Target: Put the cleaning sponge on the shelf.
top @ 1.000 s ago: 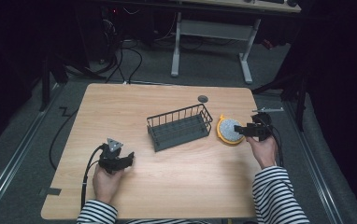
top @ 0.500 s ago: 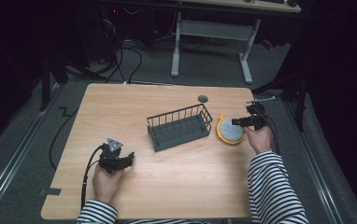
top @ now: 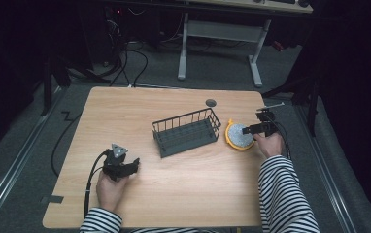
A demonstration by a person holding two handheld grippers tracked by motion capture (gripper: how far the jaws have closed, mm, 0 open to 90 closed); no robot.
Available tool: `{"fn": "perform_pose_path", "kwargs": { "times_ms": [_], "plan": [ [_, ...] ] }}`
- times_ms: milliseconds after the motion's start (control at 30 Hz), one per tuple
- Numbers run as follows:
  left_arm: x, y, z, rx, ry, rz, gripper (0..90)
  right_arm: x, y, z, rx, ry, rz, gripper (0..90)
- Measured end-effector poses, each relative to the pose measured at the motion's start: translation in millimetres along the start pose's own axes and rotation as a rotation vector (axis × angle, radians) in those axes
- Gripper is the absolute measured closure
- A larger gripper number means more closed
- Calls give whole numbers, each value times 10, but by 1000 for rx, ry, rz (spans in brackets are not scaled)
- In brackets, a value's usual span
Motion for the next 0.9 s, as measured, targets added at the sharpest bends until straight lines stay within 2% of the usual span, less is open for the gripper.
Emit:
{"fn": "perform_pose_path", "kwargs": {
  "times_ms": [233, 500, 533, 667, 767, 900],
  "plan": [
    [0, 0, 0, 0, 0, 0, 335, 34, -101, -19, -48, -41, 31, 331],
    [0, 0, 0, 0, 0, 0, 335, 44, -160, -8, -74, -67, 60, 346],
    [0, 0, -1, 1, 0, 0, 335, 51, -163, -19, -72, -58, 68, 350],
    [0, 0, -2, 2, -1, 0, 332, 62, -191, -4, -85, -73, 73, 394],
    [0, 0, -2, 2, -1, 1, 332, 67, -187, 14, -87, -63, 90, 447],
    [0, -1, -3, 2, -2, 1, 332, 82, -175, 97, -101, -5, 106, 525]
  ]
}}
Point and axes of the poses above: each handheld gripper's, and its own axes: y roughly backward along the jaws, x roughly out of its underside, z roughly to its left, the point moved 8 cm from there along -y, roughly forward along the jaws, and after that the axes turned 9 degrees about x, right-handed, at the moved point
